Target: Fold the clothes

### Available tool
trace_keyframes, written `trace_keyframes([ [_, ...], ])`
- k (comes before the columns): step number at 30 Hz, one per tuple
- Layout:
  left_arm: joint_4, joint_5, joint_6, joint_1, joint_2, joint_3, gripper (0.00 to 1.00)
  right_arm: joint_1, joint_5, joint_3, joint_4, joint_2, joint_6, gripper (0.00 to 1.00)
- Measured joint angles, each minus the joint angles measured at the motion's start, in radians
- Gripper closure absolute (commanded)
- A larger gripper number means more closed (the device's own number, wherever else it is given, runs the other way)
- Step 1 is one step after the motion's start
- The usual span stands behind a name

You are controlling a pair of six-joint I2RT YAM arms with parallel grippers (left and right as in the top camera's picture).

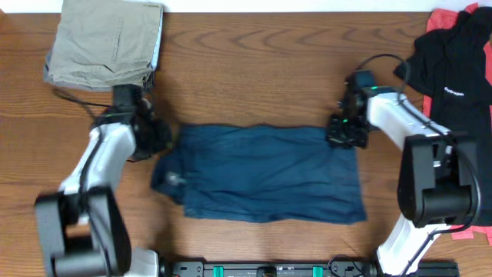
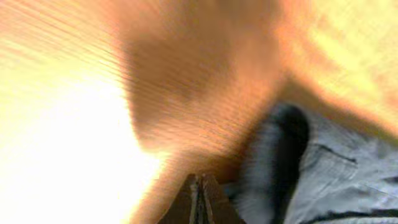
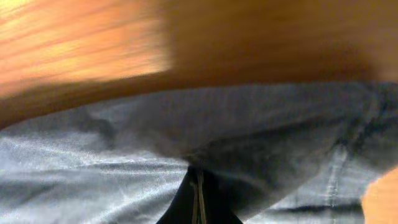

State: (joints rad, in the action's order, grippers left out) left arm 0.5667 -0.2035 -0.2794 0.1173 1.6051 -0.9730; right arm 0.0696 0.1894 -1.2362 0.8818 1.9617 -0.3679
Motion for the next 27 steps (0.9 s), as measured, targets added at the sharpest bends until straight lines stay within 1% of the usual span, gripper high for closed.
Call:
trace_keyframes([
  [4,0.045,0.013,0.0,0.016,-0.175,0.0,0.92,-0.069,-0.081,-0.083,0.111,0.021,0.014,0.99],
  [5,0.067,0.015,0.0,0.015,-0.219,0.0,0.85,-0.081,-0.095,-0.12,0.145,0.021,0.017,0.99],
  [7,0.105,0.017,0.008,0.014,-0.27,0.0,0.62,-0.092,-0.105,-0.185,0.204,0.019,0.021,0.99],
  [8,0.124,0.014,0.011,0.014,-0.288,0.0,0.5,-0.094,-0.106,-0.216,0.228,0.017,0.021,0.96],
  [9,0.141,0.006,0.024,0.014,-0.298,0.0,0.38,-0.098,-0.106,-0.255,0.255,0.013,0.022,0.88],
  [10,0.151,-0.009,0.03,0.014,-0.3,0.0,0.28,-0.099,-0.101,-0.284,0.282,0.006,0.021,0.73],
  [11,0.16,-0.026,0.04,0.014,-0.297,0.0,0.22,-0.1,-0.093,-0.309,0.301,-0.002,0.023,0.51],
  [13,0.172,-0.065,0.06,0.014,-0.273,0.0,0.13,-0.099,-0.063,-0.351,0.342,-0.02,0.042,0.27],
  [16,0.19,-0.108,0.08,0.013,-0.209,0.0,0.07,-0.096,-0.013,-0.376,0.376,-0.05,0.059,0.08],
  [17,0.2,-0.117,0.093,0.013,-0.175,0.0,0.04,-0.092,-0.001,-0.379,0.391,-0.054,0.064,0.02],
  [18,0.206,-0.128,0.104,0.013,-0.15,0.0,0.01,-0.087,0.007,-0.379,0.404,-0.056,0.068,0.01],
  [19,0.217,-0.147,0.127,0.013,-0.11,0.0,0.02,-0.08,0.016,-0.379,0.413,-0.056,0.079,0.01],
  [23,0.231,-0.254,0.219,0.013,0.029,0.0,0.02,-0.051,0.03,-0.379,0.416,-0.056,0.094,0.01],
  [27,0.234,-0.379,0.315,0.013,0.13,0.0,0.02,-0.025,0.04,-0.379,0.415,-0.056,0.103,0.01],
])
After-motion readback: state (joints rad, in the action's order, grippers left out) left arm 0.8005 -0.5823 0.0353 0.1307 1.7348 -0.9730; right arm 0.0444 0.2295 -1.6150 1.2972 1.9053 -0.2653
